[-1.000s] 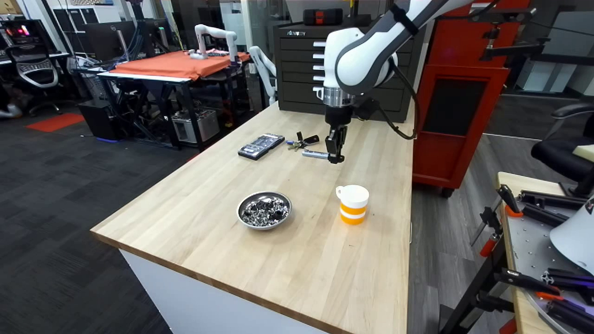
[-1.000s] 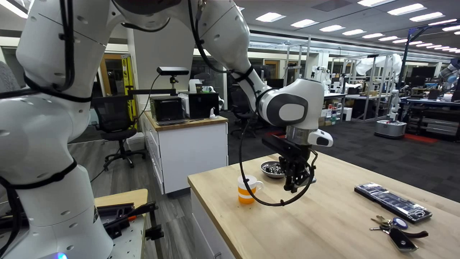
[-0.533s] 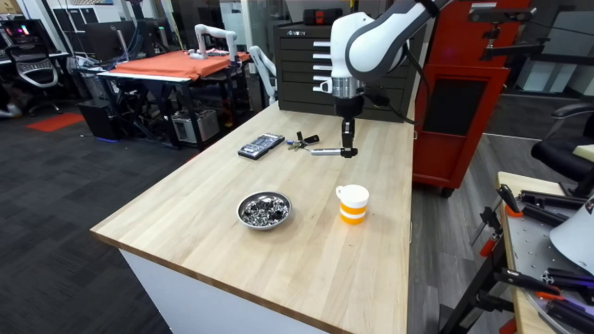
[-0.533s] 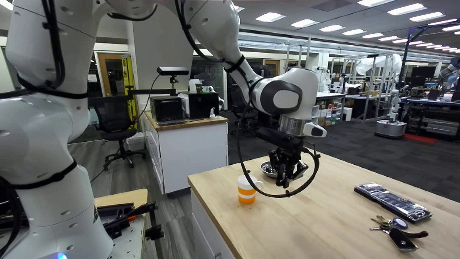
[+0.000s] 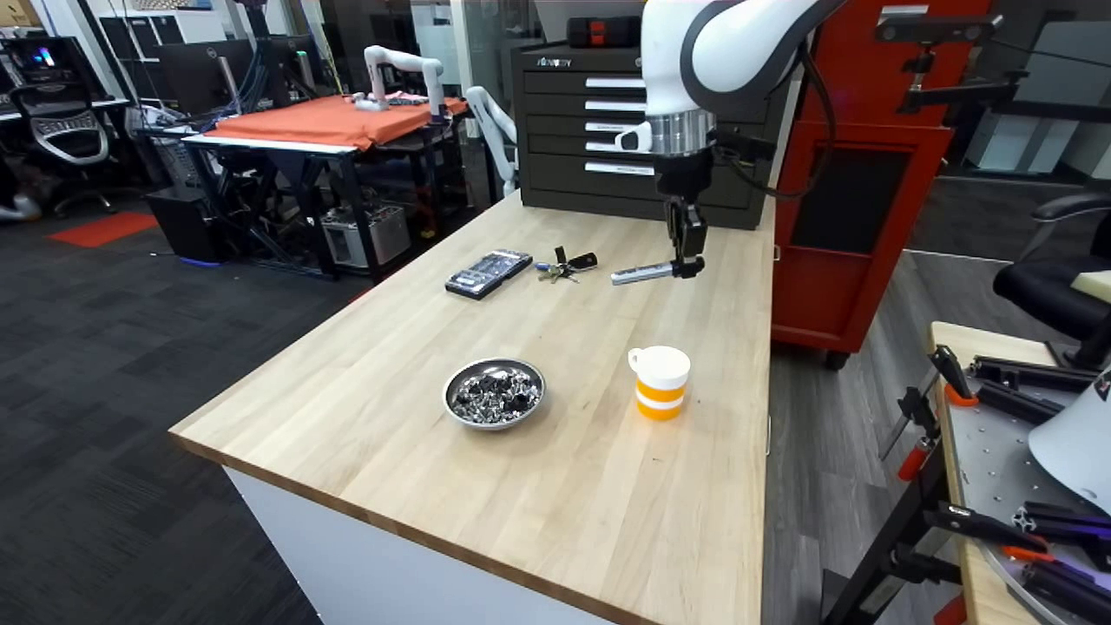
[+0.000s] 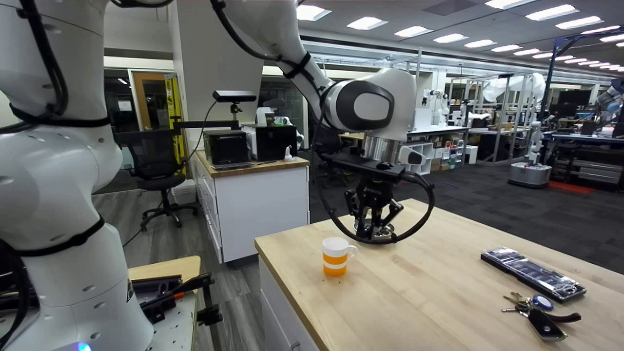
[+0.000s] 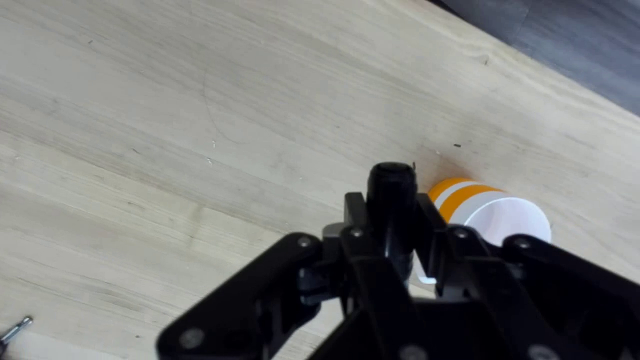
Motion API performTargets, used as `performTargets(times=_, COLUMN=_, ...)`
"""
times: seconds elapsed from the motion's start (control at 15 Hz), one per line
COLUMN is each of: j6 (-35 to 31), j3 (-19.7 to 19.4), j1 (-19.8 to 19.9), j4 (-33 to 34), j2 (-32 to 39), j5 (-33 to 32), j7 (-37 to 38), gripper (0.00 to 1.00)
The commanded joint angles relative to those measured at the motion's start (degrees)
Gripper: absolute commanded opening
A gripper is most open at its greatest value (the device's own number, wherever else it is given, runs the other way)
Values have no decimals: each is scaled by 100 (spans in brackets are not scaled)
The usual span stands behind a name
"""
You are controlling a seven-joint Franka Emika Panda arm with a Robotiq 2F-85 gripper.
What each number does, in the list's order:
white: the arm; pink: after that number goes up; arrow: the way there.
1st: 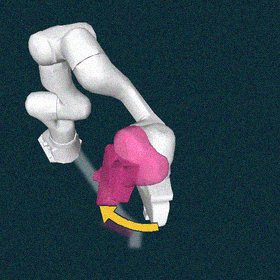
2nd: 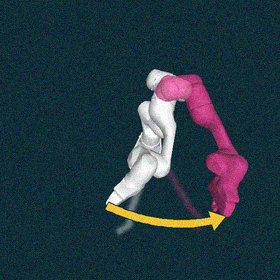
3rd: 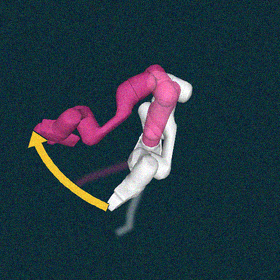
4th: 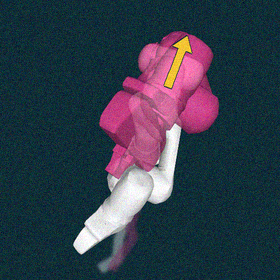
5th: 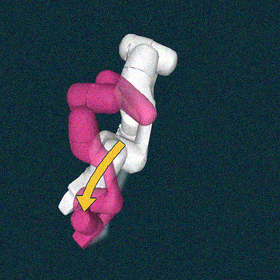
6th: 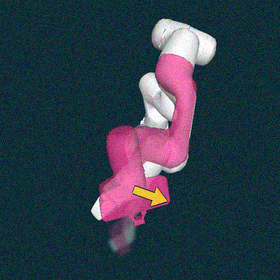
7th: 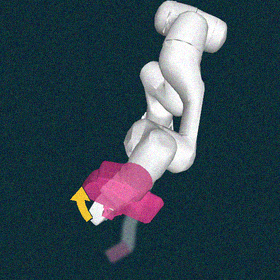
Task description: Put the marker in the cup
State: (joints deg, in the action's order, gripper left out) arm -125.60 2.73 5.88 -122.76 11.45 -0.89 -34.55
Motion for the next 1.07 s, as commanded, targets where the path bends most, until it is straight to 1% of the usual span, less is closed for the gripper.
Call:
performTargets(times=0.0, j6=601, j3=5, j1=-85, j4=-255, j2=-553, j5=-13, j7=-648, gripper=6)
performTargets(times=0.27, j6=1410, j3=-6, j1=-260, j4=-78, j2=-663, j5=-118, j7=-1115, gripper=6)
performTargets(times=0.6, j6=2387, j3=56, j1=-531, j4=279, j2=-411, j5=-615, j7=-1346, gripper=6)
performTargets(times=0.73, j6=2641, j3=98, j1=-625, j4=426, j2=-300, j5=-836, j7=-1416, gripper=6)
performTargets(times=1.0, j6=2902, j3=168, j1=-771, j4=781, j2=-3, j5=-1269, j7=-1480, gripper=6)
